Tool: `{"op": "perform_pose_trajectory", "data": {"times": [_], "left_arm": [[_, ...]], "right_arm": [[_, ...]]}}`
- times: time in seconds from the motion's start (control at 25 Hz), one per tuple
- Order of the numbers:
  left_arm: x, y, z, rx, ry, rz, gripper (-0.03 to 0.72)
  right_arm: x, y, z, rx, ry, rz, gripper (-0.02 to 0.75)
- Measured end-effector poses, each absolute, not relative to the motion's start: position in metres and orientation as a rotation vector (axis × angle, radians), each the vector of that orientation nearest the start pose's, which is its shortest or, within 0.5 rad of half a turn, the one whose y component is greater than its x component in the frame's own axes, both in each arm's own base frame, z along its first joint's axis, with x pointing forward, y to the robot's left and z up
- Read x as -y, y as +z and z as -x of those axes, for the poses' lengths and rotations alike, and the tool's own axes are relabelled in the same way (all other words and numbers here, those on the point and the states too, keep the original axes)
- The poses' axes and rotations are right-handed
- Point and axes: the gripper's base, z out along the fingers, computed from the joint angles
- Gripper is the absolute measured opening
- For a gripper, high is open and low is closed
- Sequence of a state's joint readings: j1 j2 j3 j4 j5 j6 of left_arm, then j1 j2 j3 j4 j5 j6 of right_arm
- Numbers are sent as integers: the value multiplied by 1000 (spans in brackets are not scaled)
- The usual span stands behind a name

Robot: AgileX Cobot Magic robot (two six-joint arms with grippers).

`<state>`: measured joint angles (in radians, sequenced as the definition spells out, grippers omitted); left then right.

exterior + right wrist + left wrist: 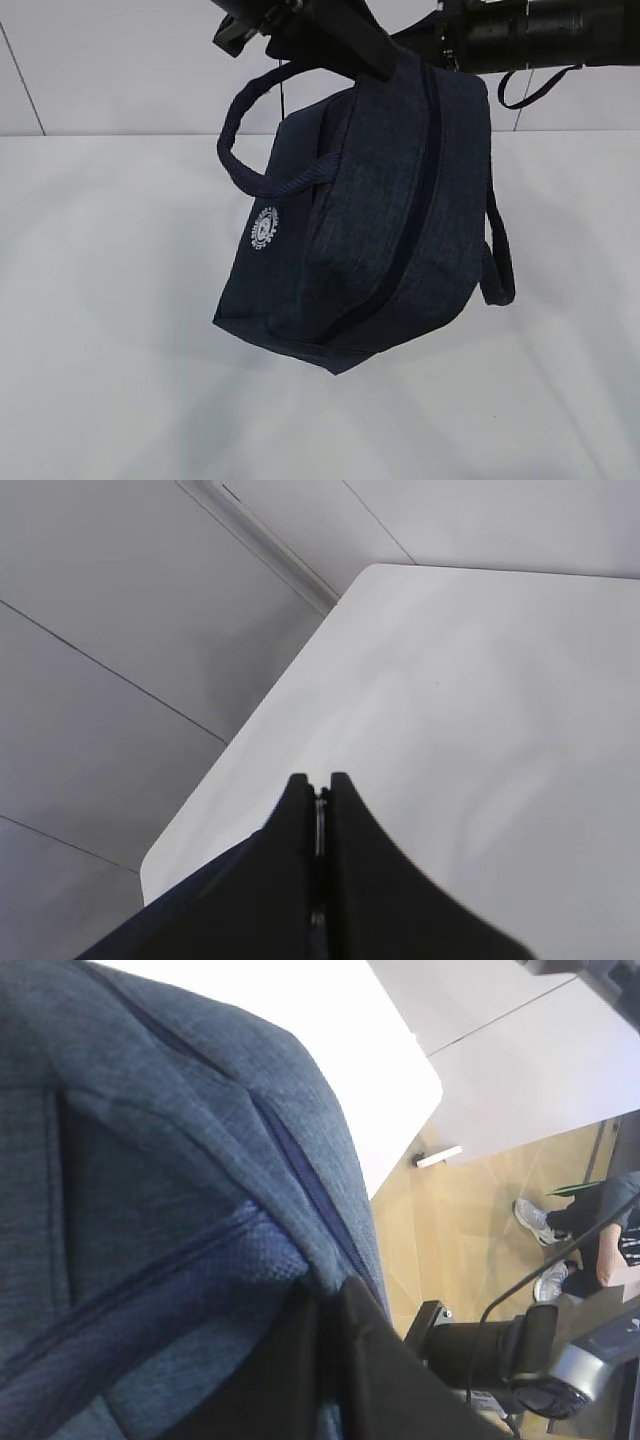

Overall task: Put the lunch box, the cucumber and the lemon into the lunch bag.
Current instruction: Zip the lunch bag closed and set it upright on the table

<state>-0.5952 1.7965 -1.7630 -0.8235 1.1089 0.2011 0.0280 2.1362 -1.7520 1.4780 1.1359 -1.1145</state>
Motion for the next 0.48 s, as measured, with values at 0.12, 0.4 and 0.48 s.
{"op": "perform_pose_trajectory", "data": {"times": [0.12, 0.4, 0.48], "left_arm": [[271, 371, -294, -2430, -1238, -765, -4], [277, 363, -297, -2435, -1251, -748, -4], [278, 363, -298, -2431, -1250, -742, -4]], "right_arm": [[-95, 270, -463, -1923, 1320, 493, 8], [-92, 272, -468, -1877, 1353, 406, 253], [-91, 275, -468, -1852, 1383, 382, 333]]}}
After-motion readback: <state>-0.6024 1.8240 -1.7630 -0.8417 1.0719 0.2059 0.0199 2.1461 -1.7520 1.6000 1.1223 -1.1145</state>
